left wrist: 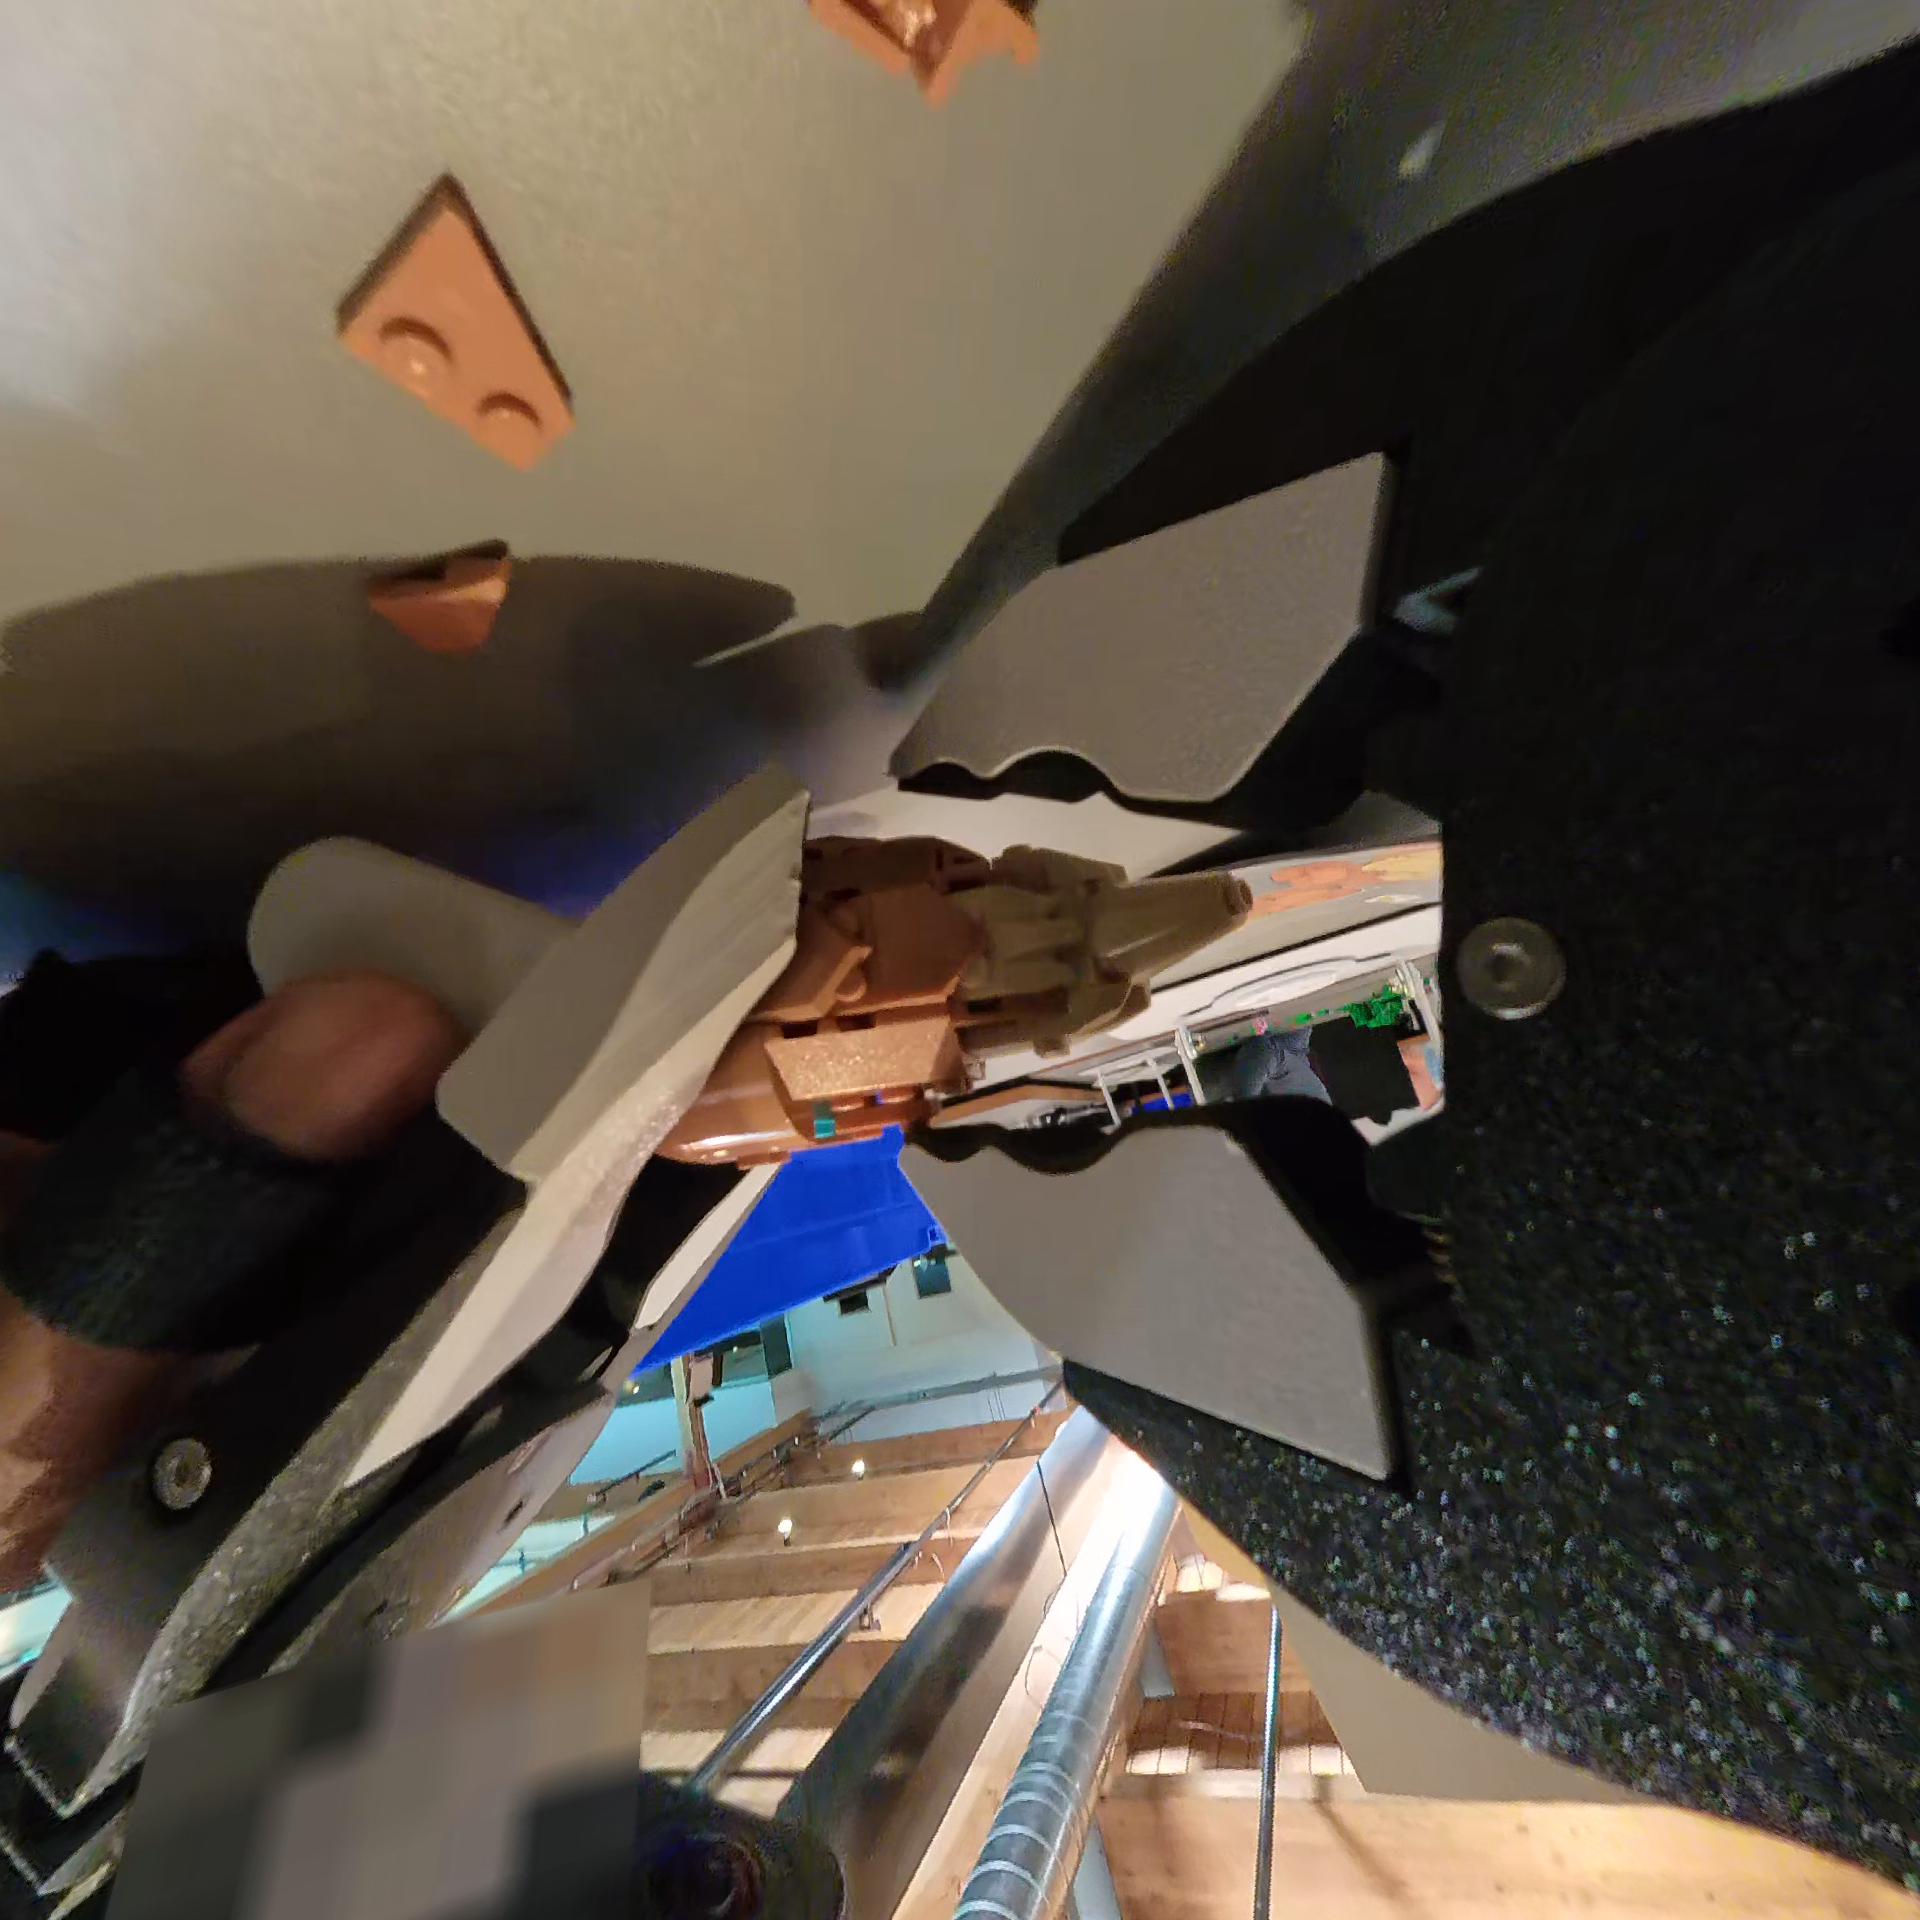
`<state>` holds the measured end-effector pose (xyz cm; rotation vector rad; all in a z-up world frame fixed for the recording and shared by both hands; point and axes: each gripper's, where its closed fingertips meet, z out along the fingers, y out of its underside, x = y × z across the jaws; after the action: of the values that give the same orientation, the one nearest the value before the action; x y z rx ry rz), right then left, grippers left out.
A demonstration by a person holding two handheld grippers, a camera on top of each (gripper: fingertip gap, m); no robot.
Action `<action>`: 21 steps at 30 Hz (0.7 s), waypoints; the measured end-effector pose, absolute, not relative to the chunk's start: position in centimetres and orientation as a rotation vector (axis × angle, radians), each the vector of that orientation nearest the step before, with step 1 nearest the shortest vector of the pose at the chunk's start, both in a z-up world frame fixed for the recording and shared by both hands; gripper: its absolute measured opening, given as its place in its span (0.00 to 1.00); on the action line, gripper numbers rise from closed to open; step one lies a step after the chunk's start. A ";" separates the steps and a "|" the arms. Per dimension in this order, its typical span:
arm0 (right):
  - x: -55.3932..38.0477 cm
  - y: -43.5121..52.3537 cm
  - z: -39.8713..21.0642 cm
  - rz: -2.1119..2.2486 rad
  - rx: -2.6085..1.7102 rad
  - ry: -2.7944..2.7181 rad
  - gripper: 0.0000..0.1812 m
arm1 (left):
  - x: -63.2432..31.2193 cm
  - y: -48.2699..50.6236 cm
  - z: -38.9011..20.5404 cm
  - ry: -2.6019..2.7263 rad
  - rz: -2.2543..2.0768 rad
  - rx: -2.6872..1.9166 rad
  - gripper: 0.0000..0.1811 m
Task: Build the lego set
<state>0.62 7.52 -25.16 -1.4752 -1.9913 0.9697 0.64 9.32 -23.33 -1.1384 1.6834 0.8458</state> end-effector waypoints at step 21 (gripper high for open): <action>-0.2 6.0 -22.4 1.037 -1.333 -1.939 0.35 | 1.4 8.8 -24.4 1.769 0.818 -1.136 0.28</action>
<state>-0.19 6.05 -22.41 -1.3334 -1.9392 1.0372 1.39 8.83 -24.45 -1.1356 1.7689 0.8184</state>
